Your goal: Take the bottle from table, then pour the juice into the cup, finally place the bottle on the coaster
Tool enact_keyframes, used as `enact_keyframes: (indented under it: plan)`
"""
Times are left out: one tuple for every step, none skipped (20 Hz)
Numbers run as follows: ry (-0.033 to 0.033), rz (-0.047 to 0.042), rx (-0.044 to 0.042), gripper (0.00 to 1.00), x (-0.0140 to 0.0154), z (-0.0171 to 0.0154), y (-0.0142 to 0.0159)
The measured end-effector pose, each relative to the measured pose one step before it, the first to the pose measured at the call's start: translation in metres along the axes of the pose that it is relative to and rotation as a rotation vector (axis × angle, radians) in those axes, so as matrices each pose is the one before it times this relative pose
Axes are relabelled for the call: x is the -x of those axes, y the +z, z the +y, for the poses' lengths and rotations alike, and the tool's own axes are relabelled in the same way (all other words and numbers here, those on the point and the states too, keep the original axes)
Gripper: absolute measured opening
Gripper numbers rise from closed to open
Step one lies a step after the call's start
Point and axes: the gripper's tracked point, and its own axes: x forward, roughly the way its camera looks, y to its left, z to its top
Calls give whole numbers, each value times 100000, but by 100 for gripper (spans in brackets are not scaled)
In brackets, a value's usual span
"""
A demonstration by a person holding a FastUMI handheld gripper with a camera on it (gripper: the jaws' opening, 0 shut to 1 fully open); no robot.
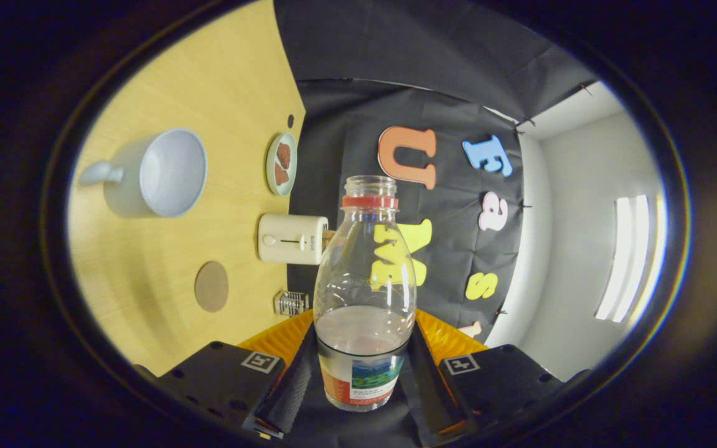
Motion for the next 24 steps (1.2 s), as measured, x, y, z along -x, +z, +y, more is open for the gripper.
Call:
enact_keyframes:
  plan:
    - [3074, 1670, -5451, 81, 165, 568, -75]
    - [2724, 560, -5812, 81, -54, 663, 60]
    - [1964, 204, -5675, 81, 28, 386, 323]
    - [902, 246, -5449, 81, -37, 5, 446]
    - [179, -35, -5981, 81, -184, -342, 510]
    - [488, -246, -6863, 81, -429, -284, 180]
    - [951, 1051, -7471, 81, -286, -169, 232]
    - [940, 579, -7691, 81, 67, -241, 157]
    - [893, 766, -8134, 81, 133, -205, 219]
    - [1563, 1484, -7429, 81, -161, -302, 398]
    - [1473, 735, -7596, 81, 75, -132, 318]
    - [625, 1093, -6859, 81, 146, -392, 201]
    - [190, 917, -6126, 81, -33, -615, 217]
    - [-631, 873, -6093, 81, -163, -763, 183]
    - [-803, -131, -5605, 81, -113, -811, 424]
    - [-1170, -1158, -4822, 81, -269, -818, 482]
    - [-2113, -1238, -3699, 81, -124, -1011, 661]
    - [-993, -1401, -3758, 81, -88, -803, 611]
    - [-801, -1016, -3575, 81, -235, -625, 472]
    - [-1089, -1077, -2731, 81, 13, -788, 295]
    - [-1786, -978, -4207, 81, 48, -961, 459]
    - [-12, -1198, -5091, 81, -193, -605, 459]
    - [144, 338, -5169, 81, -160, -371, 449]
    - [1403, 413, -4667, 81, -103, -187, 79]
